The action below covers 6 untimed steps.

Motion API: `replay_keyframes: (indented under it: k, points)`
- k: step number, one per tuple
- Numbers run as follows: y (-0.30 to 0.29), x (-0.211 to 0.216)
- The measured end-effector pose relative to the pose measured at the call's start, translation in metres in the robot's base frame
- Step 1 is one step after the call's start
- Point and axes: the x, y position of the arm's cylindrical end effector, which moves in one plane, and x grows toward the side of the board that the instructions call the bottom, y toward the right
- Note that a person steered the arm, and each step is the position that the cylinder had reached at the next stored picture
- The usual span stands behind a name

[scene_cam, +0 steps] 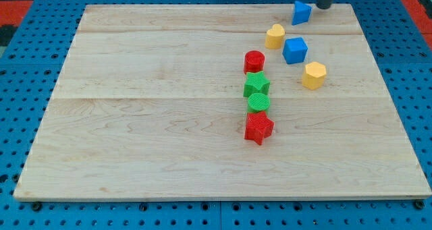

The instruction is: Move blue blocks near green blocks

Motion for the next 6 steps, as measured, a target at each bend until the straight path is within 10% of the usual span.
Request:
replay_keyframes:
  k: [3,6]
  points:
    - [-0.082,0.184]
    - [0.055,0.231]
